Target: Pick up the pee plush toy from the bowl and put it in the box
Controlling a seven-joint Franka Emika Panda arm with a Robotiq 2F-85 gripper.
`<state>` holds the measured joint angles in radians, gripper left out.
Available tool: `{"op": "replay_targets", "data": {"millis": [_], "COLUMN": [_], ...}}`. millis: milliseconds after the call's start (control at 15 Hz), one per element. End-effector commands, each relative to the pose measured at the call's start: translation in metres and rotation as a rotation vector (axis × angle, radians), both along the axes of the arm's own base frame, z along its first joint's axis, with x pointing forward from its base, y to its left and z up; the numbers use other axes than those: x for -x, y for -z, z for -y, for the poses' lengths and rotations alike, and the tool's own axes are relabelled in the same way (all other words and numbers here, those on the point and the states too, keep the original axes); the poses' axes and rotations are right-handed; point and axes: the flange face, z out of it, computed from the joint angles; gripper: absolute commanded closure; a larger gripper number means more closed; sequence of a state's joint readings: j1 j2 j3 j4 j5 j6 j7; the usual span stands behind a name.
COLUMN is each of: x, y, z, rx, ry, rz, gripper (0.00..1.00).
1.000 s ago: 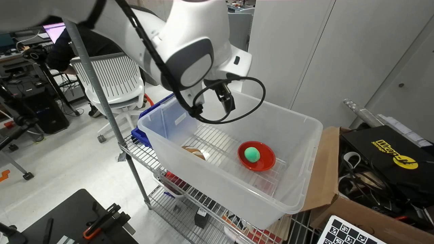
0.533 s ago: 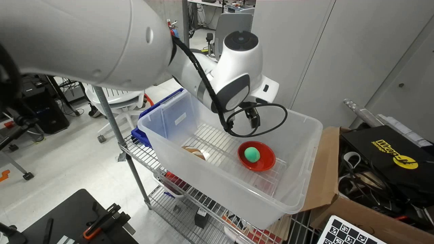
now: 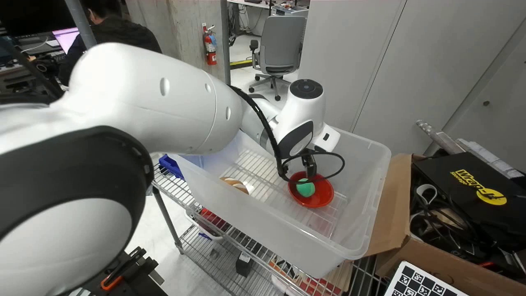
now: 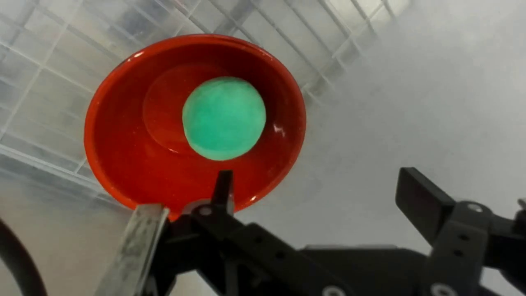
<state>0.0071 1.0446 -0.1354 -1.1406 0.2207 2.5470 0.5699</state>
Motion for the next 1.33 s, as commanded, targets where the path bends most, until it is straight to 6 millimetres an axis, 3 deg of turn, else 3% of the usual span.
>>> {"op": "replay_targets", "data": {"millis": [0, 467, 533, 600, 1133, 1267], "x": [-0.011, -0.013, -0.014, -0.015, -0.013, -0.013], "y": [0.022, 0.055, 0.057, 0.058, 0.068, 0.066], "z": [0.005, 0.017, 0.017, 0.018, 0.029, 0.031], "rx": [-0.003, -0.029, -0.036, -0.043, -0.039, -0.042], "ry": [0.056, 0.158, 0.169, 0.183, 0.278, 0.302], "rz": [-0.048, -0.111, -0.107, -0.107, -0.159, -0.177], "gripper": [0.00, 0.00, 0.25, 0.26, 0.88, 0.98]}}
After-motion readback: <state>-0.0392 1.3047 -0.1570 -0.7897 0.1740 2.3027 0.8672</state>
